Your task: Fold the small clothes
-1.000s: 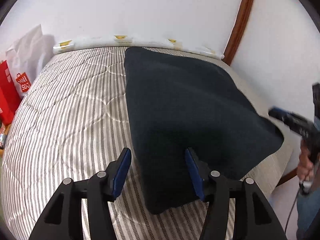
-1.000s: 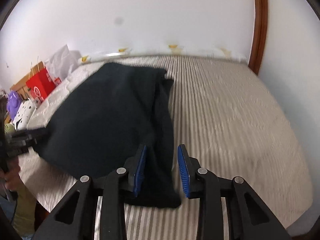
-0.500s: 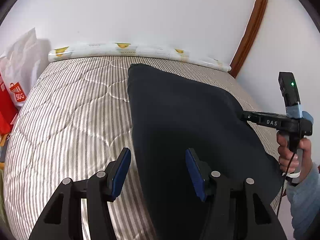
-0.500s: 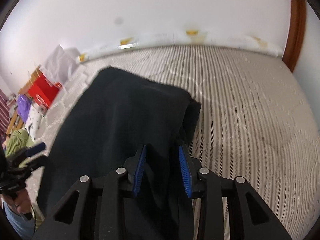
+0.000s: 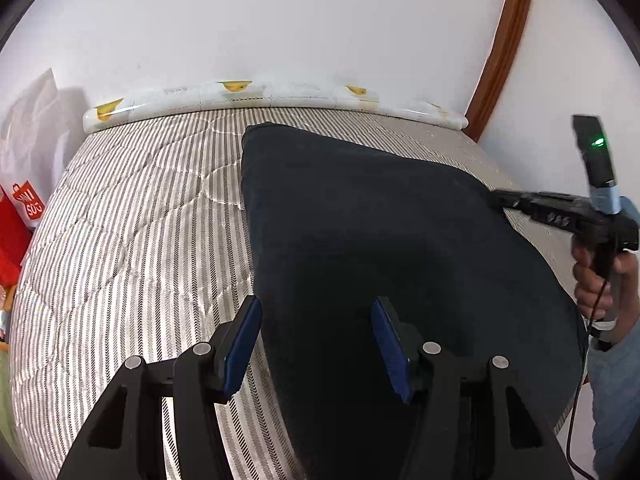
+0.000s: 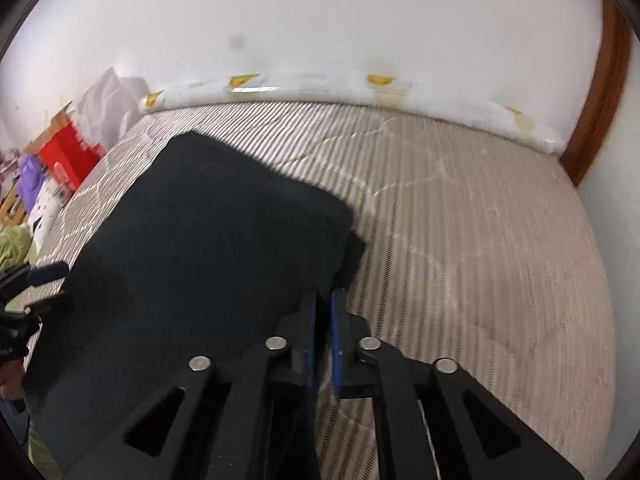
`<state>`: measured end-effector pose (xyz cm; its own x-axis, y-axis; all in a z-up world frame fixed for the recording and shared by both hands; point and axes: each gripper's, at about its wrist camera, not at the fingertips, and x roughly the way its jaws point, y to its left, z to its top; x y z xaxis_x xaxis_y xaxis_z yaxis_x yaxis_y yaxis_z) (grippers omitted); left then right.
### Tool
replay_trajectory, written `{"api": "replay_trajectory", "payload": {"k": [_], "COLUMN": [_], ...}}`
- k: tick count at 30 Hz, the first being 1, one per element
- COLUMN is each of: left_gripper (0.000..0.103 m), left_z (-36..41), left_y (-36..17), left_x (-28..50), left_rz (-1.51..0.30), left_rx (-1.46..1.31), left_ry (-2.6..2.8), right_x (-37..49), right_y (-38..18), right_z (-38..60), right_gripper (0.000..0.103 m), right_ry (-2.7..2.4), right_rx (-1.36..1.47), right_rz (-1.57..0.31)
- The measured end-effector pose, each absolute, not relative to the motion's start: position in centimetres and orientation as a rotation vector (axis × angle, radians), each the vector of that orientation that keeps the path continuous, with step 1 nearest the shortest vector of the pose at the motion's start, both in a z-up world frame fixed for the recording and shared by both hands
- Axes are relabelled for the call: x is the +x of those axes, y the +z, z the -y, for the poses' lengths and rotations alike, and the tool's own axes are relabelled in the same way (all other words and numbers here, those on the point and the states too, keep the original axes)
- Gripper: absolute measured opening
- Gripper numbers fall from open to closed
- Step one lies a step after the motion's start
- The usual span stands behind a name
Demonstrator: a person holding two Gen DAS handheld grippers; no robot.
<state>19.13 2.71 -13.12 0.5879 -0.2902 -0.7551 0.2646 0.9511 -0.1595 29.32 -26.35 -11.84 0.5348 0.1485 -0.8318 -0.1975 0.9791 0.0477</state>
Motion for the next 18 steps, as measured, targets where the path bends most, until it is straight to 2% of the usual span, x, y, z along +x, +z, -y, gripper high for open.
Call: {"api": "replay_trajectory", "payload": {"k": [6, 13, 18], "left_gripper": [0.054, 0.054, 0.055], "left_z": [-2.7, -3.1, -3.5], "left_y": [-12.8, -12.8, -12.6], "left_x": [19.8, 20.8, 21.6], "left_rz": [-0.878, -0.879, -0.878], "left_rx": [-0.022, -0.031, -0.023], "left_ry": [-0.305, -0.279, -0.256], "right_x": [29.0, 30.3, 29.5], "right_y": [-9.0, -13.5, -12.4], "right_z": [25.1, 22.7, 23.3], "right_gripper": [0.016, 0.019, 0.021], "right_ry": [0.234, 0.217, 0.177], "right_rx": [-0.057, -0.154, -0.156], "right_rz": [-0.877, -0.985, -0.964]}}
